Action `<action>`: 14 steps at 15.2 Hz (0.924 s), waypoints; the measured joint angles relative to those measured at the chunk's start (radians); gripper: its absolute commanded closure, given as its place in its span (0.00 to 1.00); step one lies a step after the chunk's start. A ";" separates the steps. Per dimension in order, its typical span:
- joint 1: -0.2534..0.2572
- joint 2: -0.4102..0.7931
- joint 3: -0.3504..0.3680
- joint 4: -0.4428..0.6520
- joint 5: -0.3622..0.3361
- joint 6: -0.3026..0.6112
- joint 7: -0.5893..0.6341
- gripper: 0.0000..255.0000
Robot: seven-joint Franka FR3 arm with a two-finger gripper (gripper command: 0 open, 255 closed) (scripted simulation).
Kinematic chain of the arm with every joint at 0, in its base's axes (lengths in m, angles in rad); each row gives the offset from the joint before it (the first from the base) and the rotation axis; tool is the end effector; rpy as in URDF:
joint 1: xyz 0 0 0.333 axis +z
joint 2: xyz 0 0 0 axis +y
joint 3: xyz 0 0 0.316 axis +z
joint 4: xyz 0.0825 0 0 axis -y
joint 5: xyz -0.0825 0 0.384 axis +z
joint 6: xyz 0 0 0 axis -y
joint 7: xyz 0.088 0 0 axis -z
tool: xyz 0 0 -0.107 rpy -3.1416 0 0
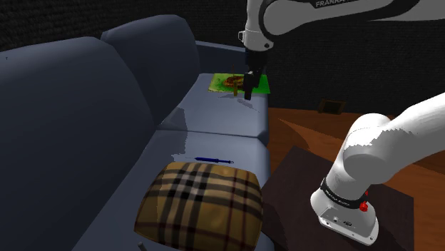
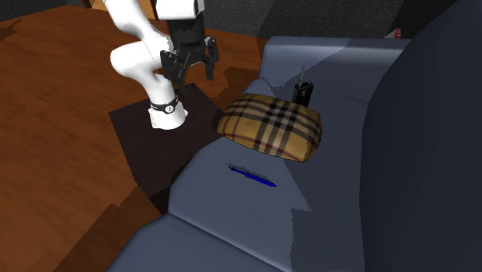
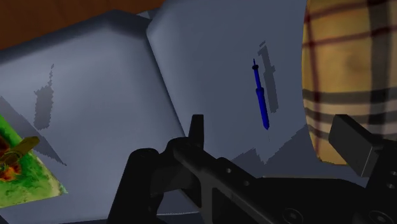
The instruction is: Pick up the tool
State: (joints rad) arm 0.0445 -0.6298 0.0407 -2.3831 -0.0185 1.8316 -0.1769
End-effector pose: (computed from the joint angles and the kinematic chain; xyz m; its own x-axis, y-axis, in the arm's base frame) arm 0.3679 0.0322 0.5485 0.9638 0.2576 0.0690 0.2542 -0.9656 0.0552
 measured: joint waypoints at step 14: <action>0.054 0.488 -0.003 0.063 0.075 0.345 -0.105 0.00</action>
State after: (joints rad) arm 0.0987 -0.1418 0.0380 -2.3197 0.0563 2.1762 -0.2822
